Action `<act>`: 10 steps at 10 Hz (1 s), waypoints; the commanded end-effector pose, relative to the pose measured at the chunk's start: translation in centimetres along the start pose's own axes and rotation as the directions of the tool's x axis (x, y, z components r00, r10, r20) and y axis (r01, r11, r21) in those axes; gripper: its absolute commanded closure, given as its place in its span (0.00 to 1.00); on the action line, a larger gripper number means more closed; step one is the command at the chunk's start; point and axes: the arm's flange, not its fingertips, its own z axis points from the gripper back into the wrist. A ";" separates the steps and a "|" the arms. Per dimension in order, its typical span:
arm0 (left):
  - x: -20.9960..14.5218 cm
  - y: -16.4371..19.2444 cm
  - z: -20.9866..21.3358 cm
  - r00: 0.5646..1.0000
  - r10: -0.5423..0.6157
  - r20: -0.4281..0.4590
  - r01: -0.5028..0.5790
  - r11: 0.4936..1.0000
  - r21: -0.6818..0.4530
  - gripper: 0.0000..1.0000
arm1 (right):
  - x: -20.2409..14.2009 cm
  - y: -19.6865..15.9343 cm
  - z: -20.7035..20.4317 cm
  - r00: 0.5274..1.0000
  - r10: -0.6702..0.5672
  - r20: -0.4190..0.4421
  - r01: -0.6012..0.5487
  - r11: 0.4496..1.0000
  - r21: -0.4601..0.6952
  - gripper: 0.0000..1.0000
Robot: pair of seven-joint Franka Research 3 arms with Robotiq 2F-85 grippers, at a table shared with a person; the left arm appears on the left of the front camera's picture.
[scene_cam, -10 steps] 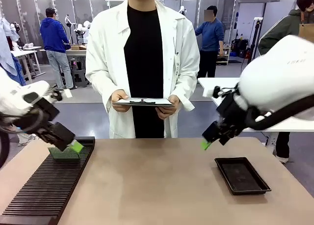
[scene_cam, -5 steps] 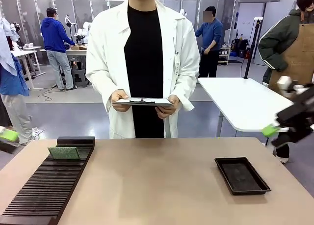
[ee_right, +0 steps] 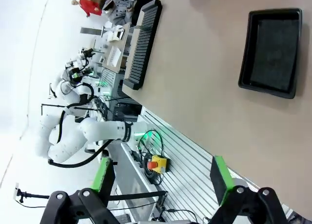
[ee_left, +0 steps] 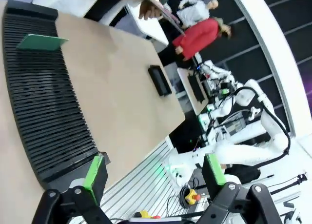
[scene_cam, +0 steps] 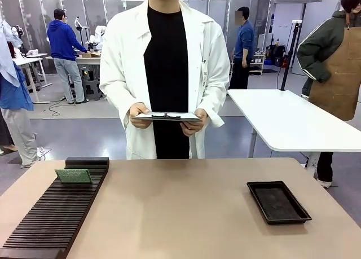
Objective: Inspect the PCB.
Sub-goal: Pick up the Blank PCB and present it to the human.
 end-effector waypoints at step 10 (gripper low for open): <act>-1.3 2.6 1.9 0.993 -0.036 0.116 0.036 0.999 -0.004 0.00 | -0.9 -2.8 -0.1 0.998 -0.067 0.016 0.066 0.997 0.033 0.00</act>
